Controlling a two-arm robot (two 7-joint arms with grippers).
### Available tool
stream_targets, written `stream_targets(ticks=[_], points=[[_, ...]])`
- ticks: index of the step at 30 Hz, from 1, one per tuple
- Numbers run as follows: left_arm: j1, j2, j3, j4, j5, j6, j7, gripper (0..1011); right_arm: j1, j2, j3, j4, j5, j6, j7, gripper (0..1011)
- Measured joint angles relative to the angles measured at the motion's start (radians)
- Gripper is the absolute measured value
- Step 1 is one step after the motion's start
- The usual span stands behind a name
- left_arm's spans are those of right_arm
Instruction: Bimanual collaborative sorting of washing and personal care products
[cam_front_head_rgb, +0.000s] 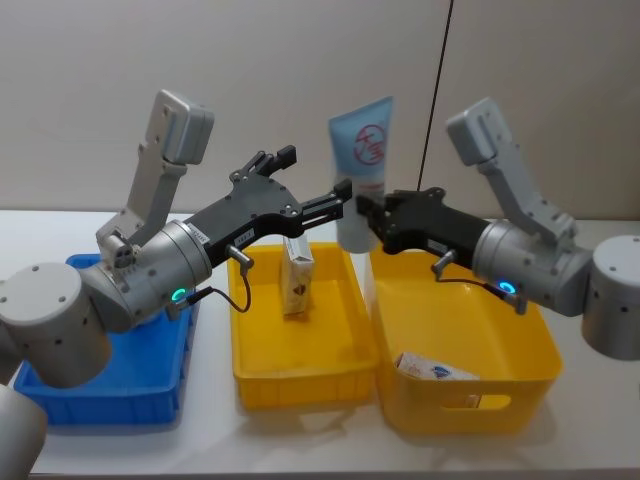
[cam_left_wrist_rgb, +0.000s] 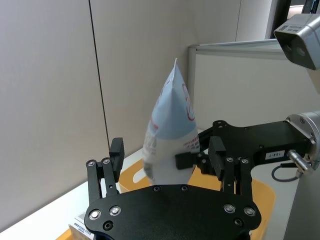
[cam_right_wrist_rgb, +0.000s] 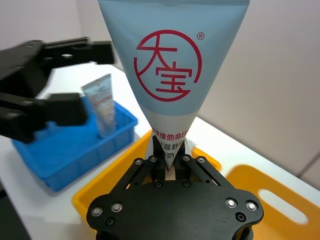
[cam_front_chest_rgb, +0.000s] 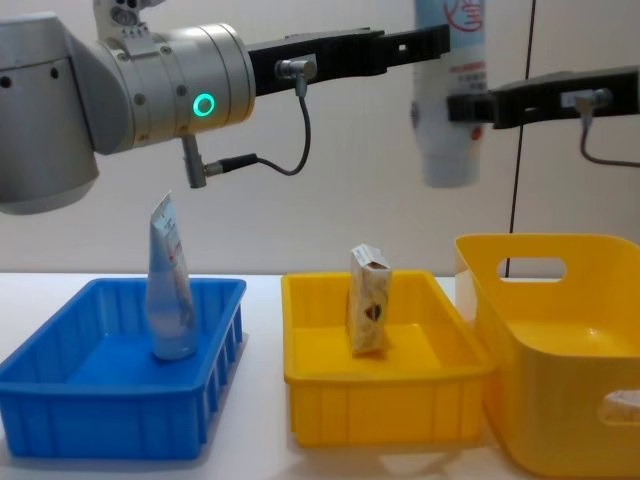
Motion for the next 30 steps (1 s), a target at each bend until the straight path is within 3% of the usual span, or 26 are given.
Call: stream_targets(ticks=[13,18,24,30], points=[[0.0,0.0,0.0,0.0,0.0,0.0,0.0,1001,-0.064,0.02,0.074,-0.043,0.002,0.049,-0.138,84],[0.0,0.0,0.0,0.0,0.0,0.0,0.0,1001,-0.089,0.028,0.107,-0.051,0.002,0.07,-0.187,212],[0.0,0.0,0.0,0.0,0.0,0.0,0.0,1001,-0.107,0.033,0.137,-0.053,0.002,0.086,-0.229,464],[0.0,0.0,0.0,0.0,0.0,0.0,0.0,1001,-0.118,0.036,0.154,-0.053,0.002,0.095,-0.252,629]])
